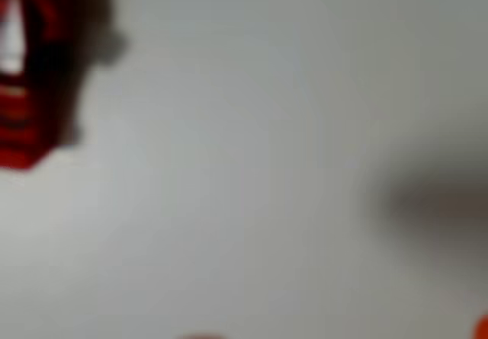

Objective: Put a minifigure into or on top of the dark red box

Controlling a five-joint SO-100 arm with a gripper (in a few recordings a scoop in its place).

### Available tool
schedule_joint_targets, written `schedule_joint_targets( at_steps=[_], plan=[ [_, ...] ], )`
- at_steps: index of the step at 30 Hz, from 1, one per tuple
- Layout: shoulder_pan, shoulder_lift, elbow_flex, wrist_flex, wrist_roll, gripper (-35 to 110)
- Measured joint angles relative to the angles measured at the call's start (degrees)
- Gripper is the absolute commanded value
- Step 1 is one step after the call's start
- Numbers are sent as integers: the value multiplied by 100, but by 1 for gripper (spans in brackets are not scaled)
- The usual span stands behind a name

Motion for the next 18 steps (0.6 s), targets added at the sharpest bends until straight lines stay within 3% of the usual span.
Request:
schedule_joint_targets(
  at_steps=[8,18],
  plan=[
    [88,-105,-132,1257,-404,14],
    [-624,-1318,-1494,1951,606,13]
  ],
)
